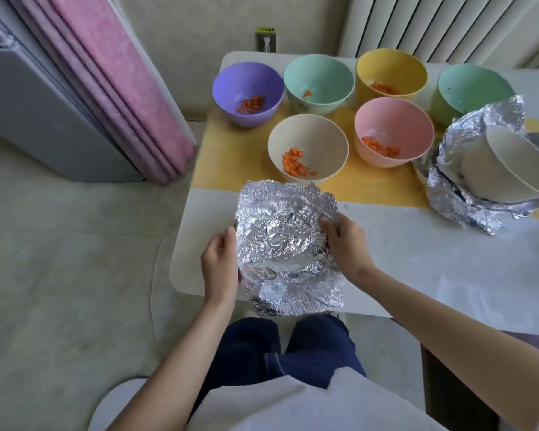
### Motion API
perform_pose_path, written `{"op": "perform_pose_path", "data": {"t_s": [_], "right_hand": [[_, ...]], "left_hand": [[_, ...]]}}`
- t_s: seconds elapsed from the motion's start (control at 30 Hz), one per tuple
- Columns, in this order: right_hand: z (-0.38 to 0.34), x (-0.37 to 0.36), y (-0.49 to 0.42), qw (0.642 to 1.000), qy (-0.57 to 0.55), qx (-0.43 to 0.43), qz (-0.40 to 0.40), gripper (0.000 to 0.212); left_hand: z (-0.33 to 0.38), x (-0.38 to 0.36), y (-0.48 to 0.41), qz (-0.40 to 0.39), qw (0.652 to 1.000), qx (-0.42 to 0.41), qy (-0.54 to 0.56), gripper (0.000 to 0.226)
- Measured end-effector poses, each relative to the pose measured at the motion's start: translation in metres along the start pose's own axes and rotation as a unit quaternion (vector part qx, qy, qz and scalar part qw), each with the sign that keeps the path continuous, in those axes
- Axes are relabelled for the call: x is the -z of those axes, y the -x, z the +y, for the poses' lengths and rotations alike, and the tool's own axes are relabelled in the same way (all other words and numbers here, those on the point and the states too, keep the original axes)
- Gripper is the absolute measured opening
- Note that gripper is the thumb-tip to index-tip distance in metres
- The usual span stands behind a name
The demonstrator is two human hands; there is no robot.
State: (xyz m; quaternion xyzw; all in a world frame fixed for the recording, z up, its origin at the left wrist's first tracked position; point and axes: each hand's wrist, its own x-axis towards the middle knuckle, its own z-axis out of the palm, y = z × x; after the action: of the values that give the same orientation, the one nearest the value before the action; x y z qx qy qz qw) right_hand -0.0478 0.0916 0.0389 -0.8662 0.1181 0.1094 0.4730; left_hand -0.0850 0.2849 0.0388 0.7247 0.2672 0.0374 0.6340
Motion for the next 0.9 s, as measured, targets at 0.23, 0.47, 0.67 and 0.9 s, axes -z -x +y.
{"op": "perform_pose_path", "data": {"t_s": [0.23, 0.47, 0.67, 0.9], "right_hand": [[0.002, -0.006, 0.006, 0.999, 0.049, 0.009, 0.0, 0.041], [0.005, -0.013, -0.001, 0.997, 0.074, 0.028, 0.014, 0.039], [0.005, -0.013, -0.006, 0.996, 0.081, 0.014, 0.037, 0.039], [0.008, -0.011, -0.011, 0.996, 0.069, -0.002, 0.047, 0.041]], "left_hand": [[-0.002, 0.009, -0.008, -0.057, 0.995, -0.06, -0.059, 0.042], [-0.009, 0.005, -0.013, 0.042, 0.996, -0.022, -0.075, 0.025], [0.0, -0.003, 0.0, -0.011, 0.997, 0.018, -0.074, 0.035], [-0.004, -0.004, 0.016, -0.078, 0.995, 0.058, -0.001, 0.028]]}}
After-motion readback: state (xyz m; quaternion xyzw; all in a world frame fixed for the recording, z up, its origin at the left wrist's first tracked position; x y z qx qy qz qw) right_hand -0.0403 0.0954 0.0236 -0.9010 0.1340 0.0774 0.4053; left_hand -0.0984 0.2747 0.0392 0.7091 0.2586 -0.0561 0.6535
